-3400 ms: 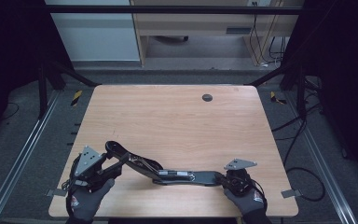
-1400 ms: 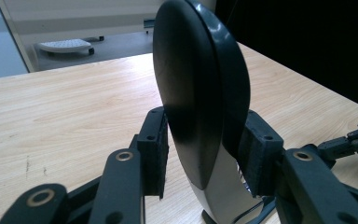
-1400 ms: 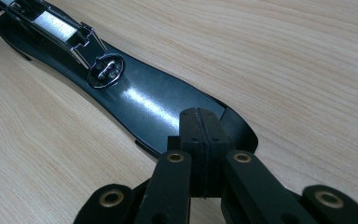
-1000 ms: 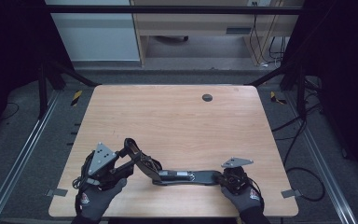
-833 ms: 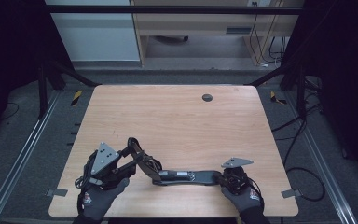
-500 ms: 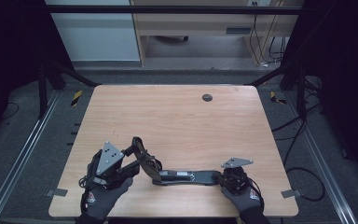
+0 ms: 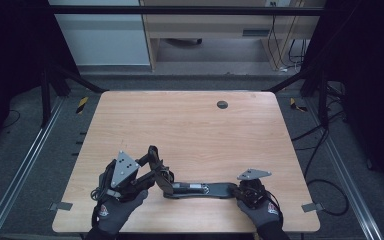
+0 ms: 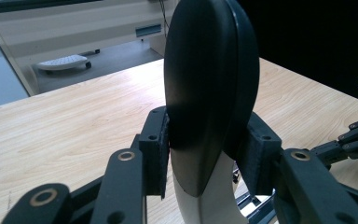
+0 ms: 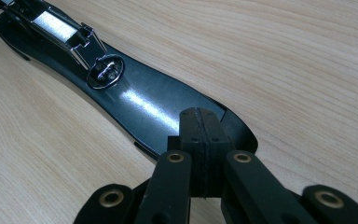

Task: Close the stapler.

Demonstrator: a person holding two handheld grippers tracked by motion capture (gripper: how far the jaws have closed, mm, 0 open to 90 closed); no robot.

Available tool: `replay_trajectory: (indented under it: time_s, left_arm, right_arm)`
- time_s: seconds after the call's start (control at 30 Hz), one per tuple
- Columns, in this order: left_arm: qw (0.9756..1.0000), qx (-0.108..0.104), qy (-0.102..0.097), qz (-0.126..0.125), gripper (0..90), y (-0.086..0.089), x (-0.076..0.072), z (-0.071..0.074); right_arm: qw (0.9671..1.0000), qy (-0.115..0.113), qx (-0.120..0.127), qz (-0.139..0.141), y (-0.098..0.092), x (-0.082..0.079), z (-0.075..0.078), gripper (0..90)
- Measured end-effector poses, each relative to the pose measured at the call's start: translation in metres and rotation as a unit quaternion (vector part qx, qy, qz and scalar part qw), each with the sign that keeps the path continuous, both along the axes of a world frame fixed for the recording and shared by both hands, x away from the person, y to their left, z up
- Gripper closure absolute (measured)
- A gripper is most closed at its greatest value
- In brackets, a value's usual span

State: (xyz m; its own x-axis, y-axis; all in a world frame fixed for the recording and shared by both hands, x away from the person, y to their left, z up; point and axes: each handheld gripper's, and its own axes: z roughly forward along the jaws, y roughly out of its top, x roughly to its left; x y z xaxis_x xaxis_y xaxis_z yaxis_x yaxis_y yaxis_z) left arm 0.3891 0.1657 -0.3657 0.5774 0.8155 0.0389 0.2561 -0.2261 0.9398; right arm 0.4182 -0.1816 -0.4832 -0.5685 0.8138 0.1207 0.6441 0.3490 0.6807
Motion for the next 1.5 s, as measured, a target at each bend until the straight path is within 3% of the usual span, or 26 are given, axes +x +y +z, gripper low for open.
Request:
replay_trajectory:
  time_s: [0.97, 1.5]
  left_arm:
    - [0.9995, 0.026, -0.014, -0.004, 57.5, -0.019, 0.000, 0.002]
    - [0.9981, 0.053, -0.031, -0.007, 57.5, -0.032, -0.001, 0.002]
  right_arm:
    - [1.0000, -0.002, 0.000, 0.000, 0.000, 0.000, 0.000, 90.0]
    - [0.9999, -0.009, -0.004, 0.009, -0.001, 0.001, -0.001, 90.0]
